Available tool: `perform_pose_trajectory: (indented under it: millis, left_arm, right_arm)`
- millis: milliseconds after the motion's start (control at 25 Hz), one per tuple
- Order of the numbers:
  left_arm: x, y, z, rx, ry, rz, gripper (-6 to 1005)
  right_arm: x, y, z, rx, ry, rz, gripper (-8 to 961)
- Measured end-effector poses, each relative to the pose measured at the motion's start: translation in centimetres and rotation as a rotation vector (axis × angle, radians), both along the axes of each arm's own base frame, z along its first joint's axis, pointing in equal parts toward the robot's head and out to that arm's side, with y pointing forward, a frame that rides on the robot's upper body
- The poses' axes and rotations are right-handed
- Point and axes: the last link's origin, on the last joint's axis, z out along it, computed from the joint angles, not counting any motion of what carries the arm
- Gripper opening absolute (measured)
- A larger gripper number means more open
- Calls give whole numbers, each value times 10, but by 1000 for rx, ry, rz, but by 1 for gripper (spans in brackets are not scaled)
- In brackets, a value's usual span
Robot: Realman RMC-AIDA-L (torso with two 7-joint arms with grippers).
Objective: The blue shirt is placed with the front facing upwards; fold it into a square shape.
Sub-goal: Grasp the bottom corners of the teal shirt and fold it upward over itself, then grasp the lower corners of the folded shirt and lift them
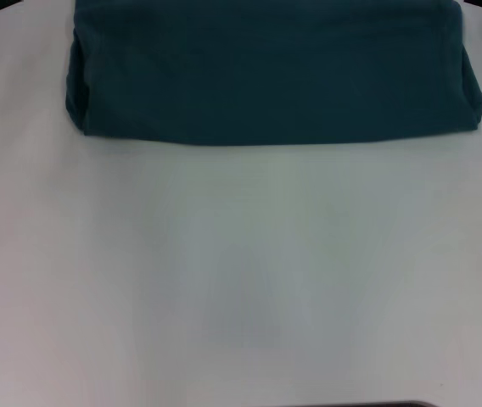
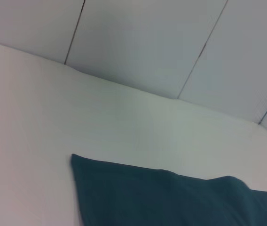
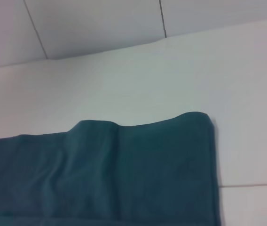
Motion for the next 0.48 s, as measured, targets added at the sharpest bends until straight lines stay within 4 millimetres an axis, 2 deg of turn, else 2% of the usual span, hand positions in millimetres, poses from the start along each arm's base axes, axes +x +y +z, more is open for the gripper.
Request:
perform_pose_trajectory:
  millis: [320, 480]
  left_arm:
    - [-8, -30, 11, -21, -125, -74, 767]
    - [-12, -46, 10, -51, -145, -104, 766]
  right_arm:
    - [10, -29, 1, -64, 83, 42, 575]
    - [16, -46, 2, -120, 124, 63, 574]
